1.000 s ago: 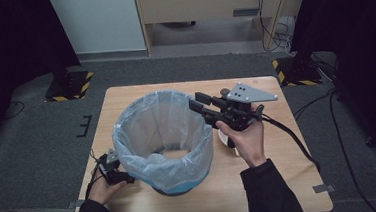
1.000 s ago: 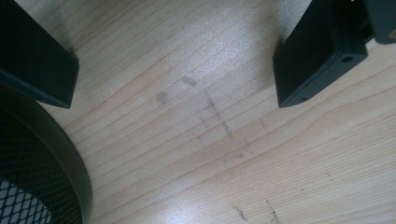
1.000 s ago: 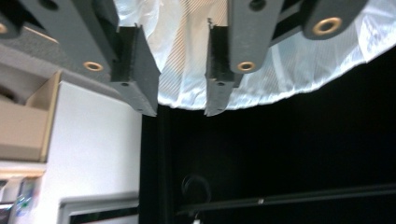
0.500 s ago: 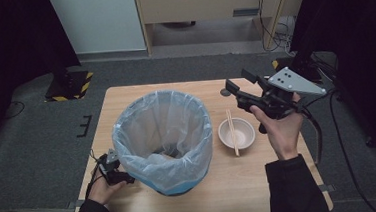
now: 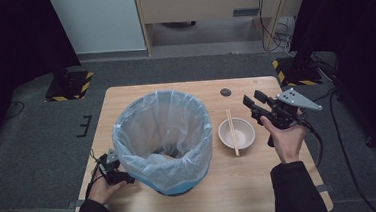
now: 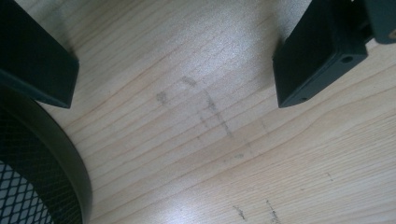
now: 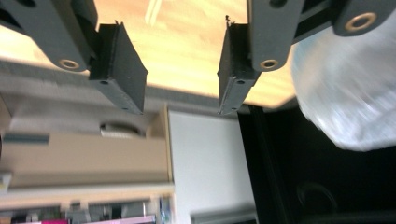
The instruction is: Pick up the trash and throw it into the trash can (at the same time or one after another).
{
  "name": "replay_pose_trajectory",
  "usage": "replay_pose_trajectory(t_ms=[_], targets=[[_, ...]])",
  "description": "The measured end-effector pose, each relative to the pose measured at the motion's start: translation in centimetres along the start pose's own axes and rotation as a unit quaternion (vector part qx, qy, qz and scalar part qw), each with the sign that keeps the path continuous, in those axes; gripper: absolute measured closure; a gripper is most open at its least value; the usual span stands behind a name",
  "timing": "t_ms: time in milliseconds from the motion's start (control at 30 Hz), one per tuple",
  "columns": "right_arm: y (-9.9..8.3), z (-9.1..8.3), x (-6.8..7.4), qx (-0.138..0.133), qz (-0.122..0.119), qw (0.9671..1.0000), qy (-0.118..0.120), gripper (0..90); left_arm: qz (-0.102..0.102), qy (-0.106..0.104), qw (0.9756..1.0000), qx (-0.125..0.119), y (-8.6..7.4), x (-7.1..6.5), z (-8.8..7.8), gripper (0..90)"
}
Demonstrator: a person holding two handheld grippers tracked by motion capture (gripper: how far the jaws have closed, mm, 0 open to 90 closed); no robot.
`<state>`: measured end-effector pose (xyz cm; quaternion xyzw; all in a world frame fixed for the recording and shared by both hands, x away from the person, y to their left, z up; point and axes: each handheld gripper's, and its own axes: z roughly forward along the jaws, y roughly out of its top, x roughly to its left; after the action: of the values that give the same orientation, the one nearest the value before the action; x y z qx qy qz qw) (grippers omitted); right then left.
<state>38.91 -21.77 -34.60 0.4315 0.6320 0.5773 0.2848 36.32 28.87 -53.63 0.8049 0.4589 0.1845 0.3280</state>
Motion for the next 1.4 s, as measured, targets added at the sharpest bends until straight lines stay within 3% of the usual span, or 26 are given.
replay_pose_trajectory(t_ms=[333, 600, 967, 1400], targets=[[-5.4, 2.1, -1.1, 0.065, 0.0, 0.9978, -0.014, 59.0, 0.0, 0.0, 1.0, 0.0, 0.0, 0.0, 0.0, 0.0], [-8.3, 3.2, -2.2, 0.116, 0.012, 0.9927, -0.03, 61.8, 0.0, 0.0, 1.0, 0.0, 0.0, 0.0, 0.0, 0.0], [-11.0, 4.5, -2.6, 0.166, 0.023, 0.9851, -0.036, 62.4, 0.0, 0.0, 1.0, 0.0, 0.0, 0.0, 0.0, 0.0], [-12.8, 5.7, -2.6, 0.198, 0.028, 0.9794, -0.032, 59.8, 0.0, 0.0, 1.0, 0.0, 0.0, 0.0, 0.0, 0.0]])
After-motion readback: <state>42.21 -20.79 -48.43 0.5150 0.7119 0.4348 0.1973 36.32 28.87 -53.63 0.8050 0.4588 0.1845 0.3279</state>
